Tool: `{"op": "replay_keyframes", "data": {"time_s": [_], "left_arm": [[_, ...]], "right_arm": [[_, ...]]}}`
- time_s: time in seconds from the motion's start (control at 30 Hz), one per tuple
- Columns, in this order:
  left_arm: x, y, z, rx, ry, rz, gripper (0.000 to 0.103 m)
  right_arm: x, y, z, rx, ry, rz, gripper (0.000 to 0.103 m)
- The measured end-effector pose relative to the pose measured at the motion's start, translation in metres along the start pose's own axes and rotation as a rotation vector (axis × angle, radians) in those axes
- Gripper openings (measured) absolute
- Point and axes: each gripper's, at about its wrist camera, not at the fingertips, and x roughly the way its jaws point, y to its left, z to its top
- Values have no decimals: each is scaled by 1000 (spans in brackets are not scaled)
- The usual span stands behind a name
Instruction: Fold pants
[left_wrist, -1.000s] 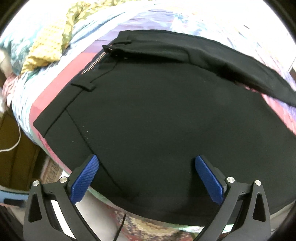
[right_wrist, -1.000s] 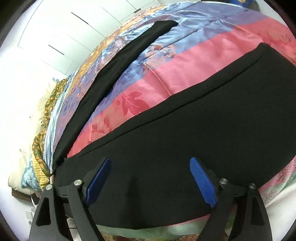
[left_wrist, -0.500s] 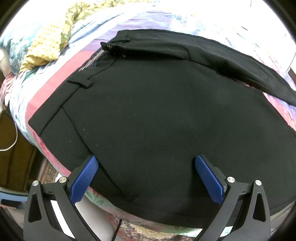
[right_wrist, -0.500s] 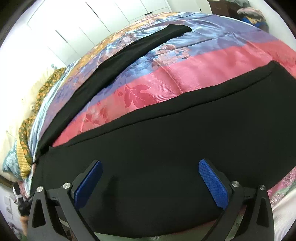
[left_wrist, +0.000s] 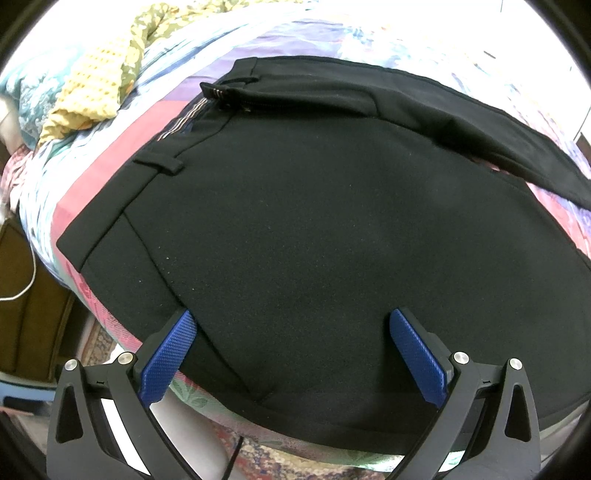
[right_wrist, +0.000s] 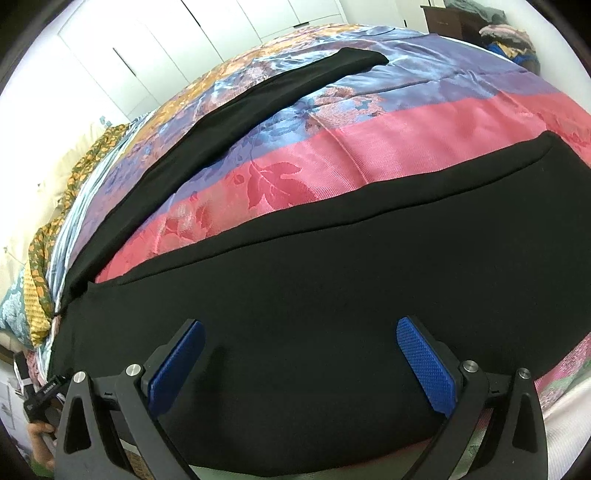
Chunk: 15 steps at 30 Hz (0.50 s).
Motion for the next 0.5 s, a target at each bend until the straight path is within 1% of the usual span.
{"op": "replay_keyframes", "data": {"time_s": [0.23, 0.3, 0.37, 0.43, 0.47, 0.5], "left_arm": [[0, 0, 0, -1, 4, 1, 102], [-3, 1, 3, -9, 21, 1, 103], [-8, 3, 10, -12, 45, -2, 102], [-15, 6, 20, -33, 53, -24, 102], [-20, 9, 28, -55, 47, -44, 102], [-23, 12, 37, -79, 41, -65, 102]], "right_arm": [[4, 6, 0, -39, 7, -41, 103], [4, 7, 0, -45, 10, -51, 103], [3, 10, 5, -55, 32, -74, 103], [-1, 19, 11, -78, 68, -115, 102], [-8, 27, 16, -98, 62, -142, 102], [-14, 34, 20, -116, 45, -148, 102]]}}
